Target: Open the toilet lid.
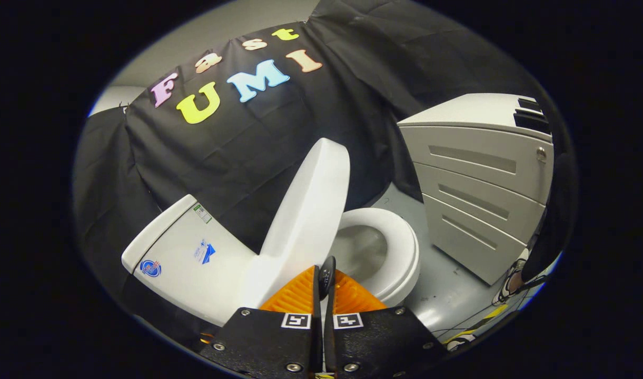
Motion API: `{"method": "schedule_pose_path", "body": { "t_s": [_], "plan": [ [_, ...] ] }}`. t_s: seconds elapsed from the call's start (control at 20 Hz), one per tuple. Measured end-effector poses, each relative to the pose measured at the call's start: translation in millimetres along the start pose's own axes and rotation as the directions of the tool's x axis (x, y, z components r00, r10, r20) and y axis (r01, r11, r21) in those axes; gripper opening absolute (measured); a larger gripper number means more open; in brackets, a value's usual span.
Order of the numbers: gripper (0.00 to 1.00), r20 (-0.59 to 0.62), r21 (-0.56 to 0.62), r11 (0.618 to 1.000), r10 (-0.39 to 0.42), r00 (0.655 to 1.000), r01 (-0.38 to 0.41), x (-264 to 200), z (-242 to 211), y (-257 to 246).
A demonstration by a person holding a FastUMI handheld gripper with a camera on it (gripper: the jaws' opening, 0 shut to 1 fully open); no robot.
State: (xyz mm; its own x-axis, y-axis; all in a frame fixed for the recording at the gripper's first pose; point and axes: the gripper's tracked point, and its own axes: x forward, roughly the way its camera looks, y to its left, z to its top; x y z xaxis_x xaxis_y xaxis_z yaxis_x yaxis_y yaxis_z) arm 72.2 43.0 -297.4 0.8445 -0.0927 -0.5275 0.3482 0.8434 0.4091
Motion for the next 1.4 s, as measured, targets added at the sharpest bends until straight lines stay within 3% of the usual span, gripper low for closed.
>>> {"method": "schedule_pose_path", "body": {
  "t_s": [0.5,0.7,1.25,1.4],
  "plan": [
    [0.01,0.016,-0.247,0.969,-0.023,1.000,0.026,-10.0,14.1,39.2],
    [0.01,0.021,-0.277,0.961,-0.017,1.000,0.022,-15.7,20.1,55.9],
    [0.01,0.096,-0.421,0.904,-0.039,0.995,0.076,-27.5,29.1,109.4],
    [0.01,0.119,-0.491,0.866,-0.042,0.992,0.095,-30.5,27.2,127.3]
  ]
}}
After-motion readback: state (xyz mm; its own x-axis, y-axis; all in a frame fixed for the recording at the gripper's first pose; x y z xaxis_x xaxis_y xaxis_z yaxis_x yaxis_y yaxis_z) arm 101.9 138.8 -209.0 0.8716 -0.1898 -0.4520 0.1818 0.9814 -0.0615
